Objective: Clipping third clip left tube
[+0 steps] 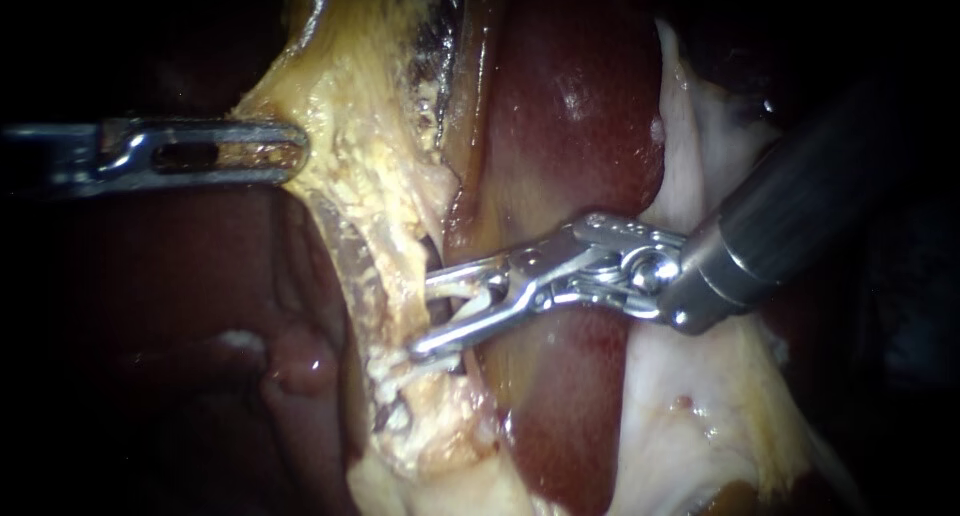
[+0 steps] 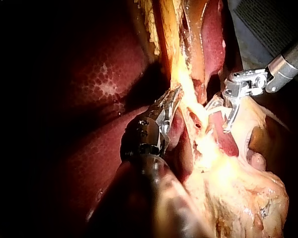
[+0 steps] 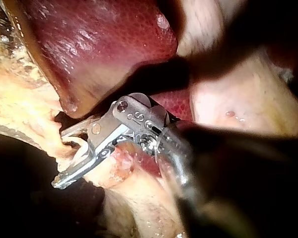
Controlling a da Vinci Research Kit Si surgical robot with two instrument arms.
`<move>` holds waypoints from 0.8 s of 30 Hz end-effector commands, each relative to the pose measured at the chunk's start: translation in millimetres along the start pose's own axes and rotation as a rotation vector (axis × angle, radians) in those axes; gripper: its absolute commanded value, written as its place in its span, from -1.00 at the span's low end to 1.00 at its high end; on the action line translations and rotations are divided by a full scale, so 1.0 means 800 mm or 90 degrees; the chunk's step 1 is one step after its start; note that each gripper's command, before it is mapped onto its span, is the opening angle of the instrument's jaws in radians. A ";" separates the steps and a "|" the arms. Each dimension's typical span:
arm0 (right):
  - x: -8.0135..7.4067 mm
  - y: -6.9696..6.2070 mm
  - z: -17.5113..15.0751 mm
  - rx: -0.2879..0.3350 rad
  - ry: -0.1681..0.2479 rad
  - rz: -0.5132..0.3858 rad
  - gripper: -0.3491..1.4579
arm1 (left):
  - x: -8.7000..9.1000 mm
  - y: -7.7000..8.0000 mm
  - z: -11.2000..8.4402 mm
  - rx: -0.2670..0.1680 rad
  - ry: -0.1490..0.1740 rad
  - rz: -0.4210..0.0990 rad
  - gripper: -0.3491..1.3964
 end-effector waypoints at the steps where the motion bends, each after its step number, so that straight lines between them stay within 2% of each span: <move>1: -0.0004 0.0003 0.0007 0.005 -0.003 0.005 -0.05 | 0.0001 0.0000 0.0001 0.000 0.000 0.000 -1.00; 7: -0.0016 0.0010 0.0041 0.038 0.002 0.027 -0.05 | 0.0001 0.0000 0.0001 0.000 0.000 0.000 -1.00; 12: -0.0011 0.0003 0.0045 0.081 0.022 0.045 -0.06 | 0.0001 0.0001 0.0001 -0.001 -0.001 0.000 -1.00; 17: -0.0004 -0.0002 0.0047 0.067 0.042 0.062 -0.07 | 0.0000 0.0006 0.0004 -0.003 -0.002 0.000 -1.00; 24: 0.0001 0.0003 0.0059 0.059 0.054 0.066 -0.08 | -0.0001 0.0017 0.0007 -0.004 -0.003 0.001 -1.00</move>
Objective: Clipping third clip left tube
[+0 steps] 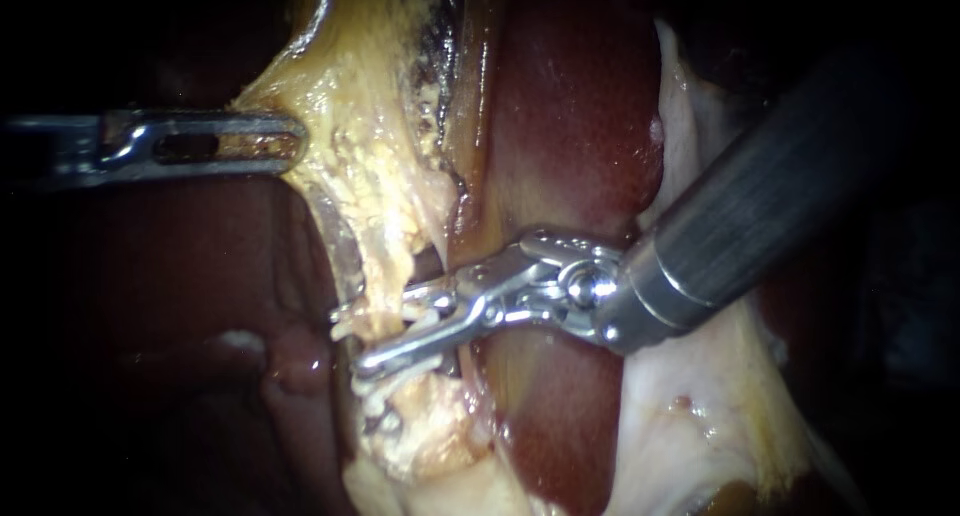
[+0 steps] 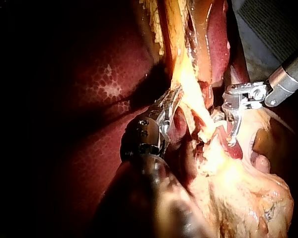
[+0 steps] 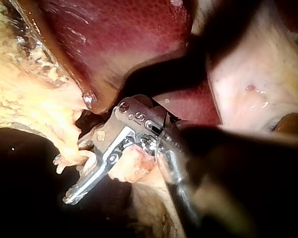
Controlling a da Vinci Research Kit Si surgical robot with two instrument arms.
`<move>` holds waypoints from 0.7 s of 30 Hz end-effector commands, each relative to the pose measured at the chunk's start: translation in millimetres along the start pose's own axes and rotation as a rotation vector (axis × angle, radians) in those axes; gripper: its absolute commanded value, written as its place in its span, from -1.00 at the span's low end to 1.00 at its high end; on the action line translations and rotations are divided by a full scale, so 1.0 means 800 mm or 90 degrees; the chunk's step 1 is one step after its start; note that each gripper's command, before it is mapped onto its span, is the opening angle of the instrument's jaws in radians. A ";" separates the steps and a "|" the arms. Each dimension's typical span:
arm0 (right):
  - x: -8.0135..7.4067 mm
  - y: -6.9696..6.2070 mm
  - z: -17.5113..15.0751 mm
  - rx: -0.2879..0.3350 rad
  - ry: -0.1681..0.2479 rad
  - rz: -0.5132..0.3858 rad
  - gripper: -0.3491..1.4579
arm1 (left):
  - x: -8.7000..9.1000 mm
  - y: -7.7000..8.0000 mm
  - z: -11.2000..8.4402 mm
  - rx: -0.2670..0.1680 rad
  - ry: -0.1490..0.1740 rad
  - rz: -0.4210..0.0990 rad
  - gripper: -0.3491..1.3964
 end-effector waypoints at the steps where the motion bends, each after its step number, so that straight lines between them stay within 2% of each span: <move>1: 0.0000 0.0002 0.0002 -0.004 0.003 0.000 -0.08 | 0.0000 0.0000 0.0000 0.001 0.000 0.000 -1.00; 12: 0.0015 0.0016 0.0023 -0.023 0.032 0.005 -0.14 | 0.0000 -0.0001 0.0001 0.001 0.000 0.000 -1.00; 21: 0.0029 0.0016 0.0028 -0.040 0.054 0.008 -0.17 | 0.0000 -0.0002 0.0000 0.000 0.000 0.000 -1.00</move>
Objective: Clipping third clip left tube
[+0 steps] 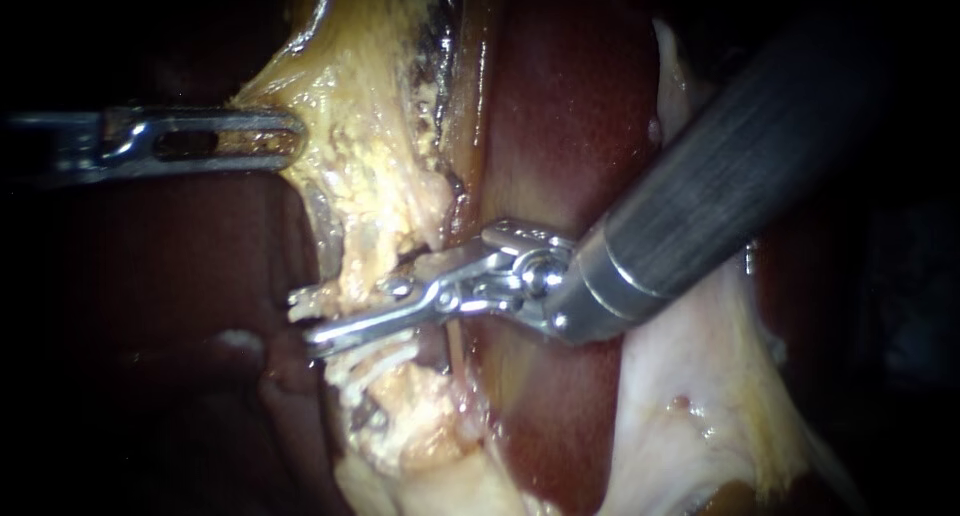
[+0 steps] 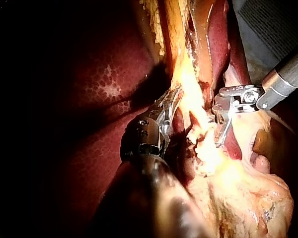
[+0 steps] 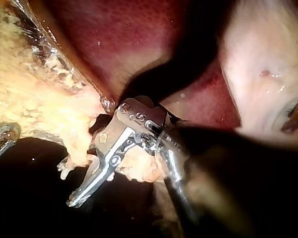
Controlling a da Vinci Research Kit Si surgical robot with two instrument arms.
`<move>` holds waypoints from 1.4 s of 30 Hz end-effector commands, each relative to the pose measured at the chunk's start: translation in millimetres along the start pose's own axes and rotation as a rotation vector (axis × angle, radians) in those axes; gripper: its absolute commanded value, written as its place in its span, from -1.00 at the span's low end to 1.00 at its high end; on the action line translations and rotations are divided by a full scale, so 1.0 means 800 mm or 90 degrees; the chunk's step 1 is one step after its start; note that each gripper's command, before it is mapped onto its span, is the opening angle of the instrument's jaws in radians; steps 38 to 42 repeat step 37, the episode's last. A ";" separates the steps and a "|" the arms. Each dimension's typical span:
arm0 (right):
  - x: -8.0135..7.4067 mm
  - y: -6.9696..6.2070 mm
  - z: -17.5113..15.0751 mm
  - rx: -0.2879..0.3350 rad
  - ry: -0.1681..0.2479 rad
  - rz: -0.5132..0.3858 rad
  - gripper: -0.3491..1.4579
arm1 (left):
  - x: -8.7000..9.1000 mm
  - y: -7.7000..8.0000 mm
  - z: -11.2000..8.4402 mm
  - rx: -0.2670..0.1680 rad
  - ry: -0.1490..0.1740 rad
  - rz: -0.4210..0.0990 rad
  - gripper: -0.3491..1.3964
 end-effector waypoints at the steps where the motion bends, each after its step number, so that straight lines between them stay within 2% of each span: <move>1: 0.0004 -0.0002 -0.0002 -0.003 0.002 0.000 -0.18 | 0.0000 0.0000 -0.0001 -0.001 0.000 0.000 -1.00; 7: 0.0020 -0.0008 -0.0005 -0.017 0.017 0.005 -0.21 | -0.0001 0.0000 -0.0001 0.000 0.000 0.000 -1.00; 14: 0.0021 -0.0007 -0.0006 -0.021 0.023 0.005 -0.34 | -0.0001 0.0000 -0.0001 0.000 0.000 0.000 -1.00; 15: 0.0021 -0.0007 -0.0006 -0.022 0.023 0.005 -0.42 | -0.0002 0.0000 -0.0001 0.000 0.000 0.000 -1.00; 17: 0.0020 -0.0006 -0.0008 -0.024 0.025 0.005 -0.88 | -0.0002 0.0000 -0.0002 0.000 0.000 0.000 -1.00; 18: 0.0019 -0.0007 -0.0009 -0.026 0.027 0.004 -1.00 | -0.0002 0.0000 -0.0002 -0.002 -0.001 0.000 -1.00; 22: 0.0016 -0.0002 -0.0014 -0.036 0.037 0.003 -1.00 | -0.0003 0.0001 -0.0003 -0.002 0.000 -0.001 -1.00; 27: 0.0013 0.0004 -0.0018 -0.033 0.029 0.005 -1.00 | -0.0003 0.0001 -0.0003 -0.001 0.000 -0.001 -1.00; 42: 0.0010 0.0004 -0.0019 -0.034 0.028 0.016 -1.00 | -0.0005 0.0001 -0.0004 -0.003 -0.001 -0.001 -1.00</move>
